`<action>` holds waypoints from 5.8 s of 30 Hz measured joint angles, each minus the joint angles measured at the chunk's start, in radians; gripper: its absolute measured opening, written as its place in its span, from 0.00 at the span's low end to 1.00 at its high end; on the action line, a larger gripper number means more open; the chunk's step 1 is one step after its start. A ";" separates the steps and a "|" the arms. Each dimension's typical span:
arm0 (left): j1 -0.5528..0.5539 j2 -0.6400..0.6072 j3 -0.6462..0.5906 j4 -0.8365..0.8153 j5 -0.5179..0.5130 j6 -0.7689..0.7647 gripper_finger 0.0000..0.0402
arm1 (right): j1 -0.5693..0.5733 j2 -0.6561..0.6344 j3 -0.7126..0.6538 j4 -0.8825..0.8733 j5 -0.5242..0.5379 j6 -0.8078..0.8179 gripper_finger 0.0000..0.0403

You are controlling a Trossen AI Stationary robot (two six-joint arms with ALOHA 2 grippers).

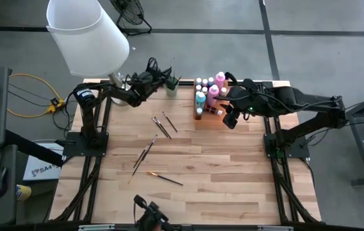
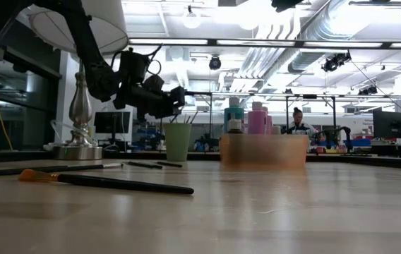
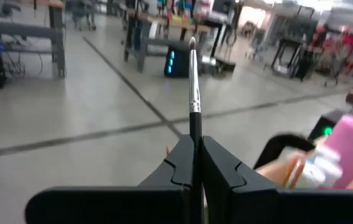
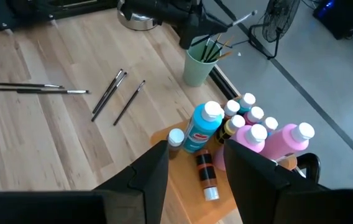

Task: Pick & Place Paint Supplies
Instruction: Put the black paint brush into the green cup, then put the yellow paint brush into the green cup

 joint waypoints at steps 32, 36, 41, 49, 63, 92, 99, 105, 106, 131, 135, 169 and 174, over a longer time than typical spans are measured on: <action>-0.002 0.000 0.000 -0.042 0.011 0.000 0.21 | 0.000 0.000 0.001 0.000 0.000 0.000 0.37; -0.002 -0.002 0.000 -0.029 0.011 0.000 0.22 | 0.000 0.000 0.001 0.000 0.000 -0.006 0.37; -0.002 -0.063 0.000 -0.022 0.031 0.011 0.22 | 0.000 0.000 0.001 0.000 -0.001 -0.004 0.37; -0.002 -0.195 0.000 -0.071 0.306 -0.014 0.21 | 0.000 0.000 0.001 0.000 -0.003 0.003 0.37; -0.070 -0.572 0.000 -0.684 0.518 -0.109 0.21 | 0.001 0.000 0.001 -0.001 -0.189 0.059 0.37; -0.619 -0.803 0.000 -1.072 0.085 -0.106 0.21 | 0.283 -0.718 -1.084 1.032 0.013 0.317 0.37; -0.675 -0.803 0.000 -1.138 0.086 -0.122 0.21 | 0.312 -0.799 -1.292 1.205 0.042 0.449 0.37; -0.683 -0.803 0.000 -1.162 0.108 -0.124 0.21 | 0.314 -0.832 -1.427 1.418 0.025 0.482 0.37; -0.683 -0.803 0.000 -1.165 0.120 -0.124 0.21 | 0.314 -0.842 -1.448 1.442 0.025 0.487 0.37; -0.682 -0.803 0.000 -1.156 0.180 -0.184 0.21 | -0.063 -1.119 -1.509 1.080 -0.450 0.250 0.03; -0.682 -0.803 0.000 -1.156 0.154 -0.184 0.21 | -0.149 -1.099 -1.509 1.072 -0.526 0.178 0.01; -0.682 -0.803 0.000 -1.186 0.094 -0.213 0.21 | -0.203 -1.167 -1.510 1.109 -0.710 -0.219 0.00; -0.682 -0.803 0.000 -1.186 0.095 -0.214 0.21 | -0.203 -1.230 -1.510 1.109 -0.713 -0.220 0.00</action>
